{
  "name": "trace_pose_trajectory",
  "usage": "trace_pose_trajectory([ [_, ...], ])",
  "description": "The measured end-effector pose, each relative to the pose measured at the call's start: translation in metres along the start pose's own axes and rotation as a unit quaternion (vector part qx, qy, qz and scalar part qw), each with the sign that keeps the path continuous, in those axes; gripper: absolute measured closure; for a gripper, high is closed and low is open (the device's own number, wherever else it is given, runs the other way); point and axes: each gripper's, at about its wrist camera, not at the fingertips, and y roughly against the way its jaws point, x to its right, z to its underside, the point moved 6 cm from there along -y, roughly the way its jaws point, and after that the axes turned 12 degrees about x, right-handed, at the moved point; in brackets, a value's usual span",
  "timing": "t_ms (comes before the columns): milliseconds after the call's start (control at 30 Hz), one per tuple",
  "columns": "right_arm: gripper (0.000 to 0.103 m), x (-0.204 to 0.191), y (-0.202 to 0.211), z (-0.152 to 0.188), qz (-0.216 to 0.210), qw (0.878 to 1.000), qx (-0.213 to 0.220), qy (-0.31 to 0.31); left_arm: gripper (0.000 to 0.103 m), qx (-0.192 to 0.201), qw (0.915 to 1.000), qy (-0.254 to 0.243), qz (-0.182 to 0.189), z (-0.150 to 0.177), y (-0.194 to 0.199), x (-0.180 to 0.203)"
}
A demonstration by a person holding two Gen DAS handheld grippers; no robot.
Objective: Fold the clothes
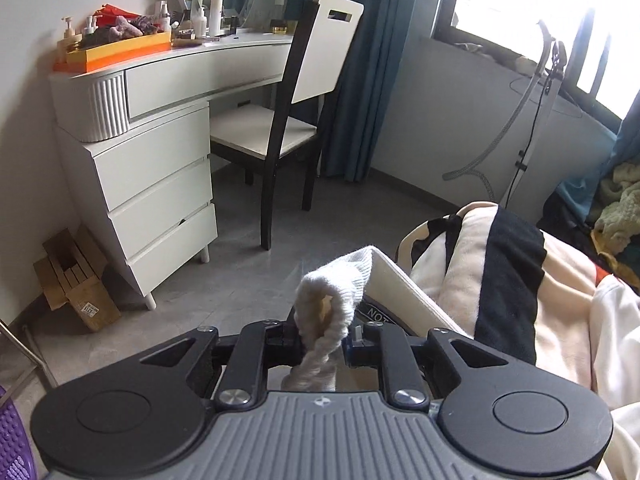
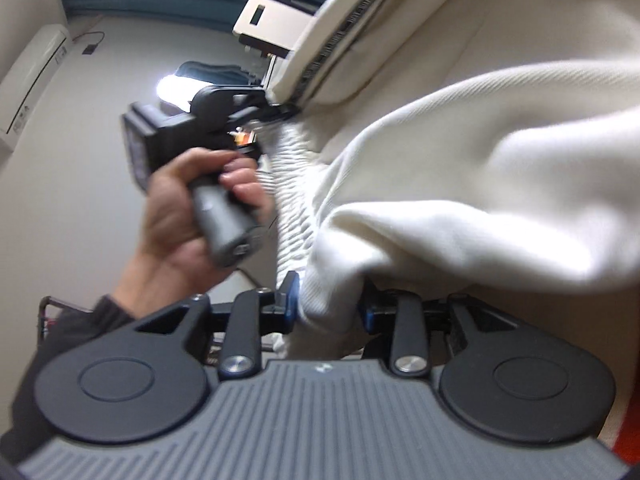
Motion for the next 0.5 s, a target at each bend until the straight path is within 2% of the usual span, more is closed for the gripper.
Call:
trace_pose_trajectory([
  [33, 0.052, -0.006, 0.005, -0.002, 0.005, 1.0, 0.002, 0.01, 0.081, 0.0, 1.0, -0.002, 0.001, 0.0, 0.004, -0.001],
  [67, 0.039, -0.01, 0.009, -0.001, 0.013, 1.0, 0.003, 0.022, 0.076, -0.001, 1.0, -0.003, 0.002, 0.0, 0.009, -0.001],
  [100, 0.033, -0.012, 0.013, 0.002, 0.018, 0.999, 0.001, 0.036, 0.07, 0.001, 1.0, -0.007, 0.002, 0.0, 0.017, -0.001],
  [133, 0.022, -0.016, 0.018, 0.003, 0.023, 0.999, -0.002, 0.049, 0.064, 0.003, 0.9999, -0.011, 0.003, 0.0, 0.026, -0.001],
  [167, 0.018, -0.02, 0.024, 0.006, 0.027, 0.998, -0.004, 0.064, 0.05, 0.008, 0.9998, -0.02, 0.006, 0.001, 0.037, -0.001],
  [200, 0.018, -0.026, 0.032, 0.009, 0.029, 0.996, -0.003, 0.083, 0.041, 0.013, 0.9994, -0.03, 0.009, 0.003, 0.05, -0.001],
  [267, 0.018, -0.04, 0.05, 0.014, 0.033, 0.991, 0.003, 0.127, 0.035, 0.026, 0.998, -0.055, 0.02, 0.01, 0.08, 0.002],
  [333, 0.018, -0.051, 0.078, 0.011, 0.045, 0.983, 0.027, 0.177, 0.033, 0.034, 0.9968, -0.065, 0.03, 0.016, 0.11, 0.007],
  [500, 0.018, -0.078, 0.159, 0.003, 0.061, 0.957, 0.086, 0.269, 0.027, 0.049, 0.9932, -0.057, 0.089, 0.046, 0.198, 0.036],
])
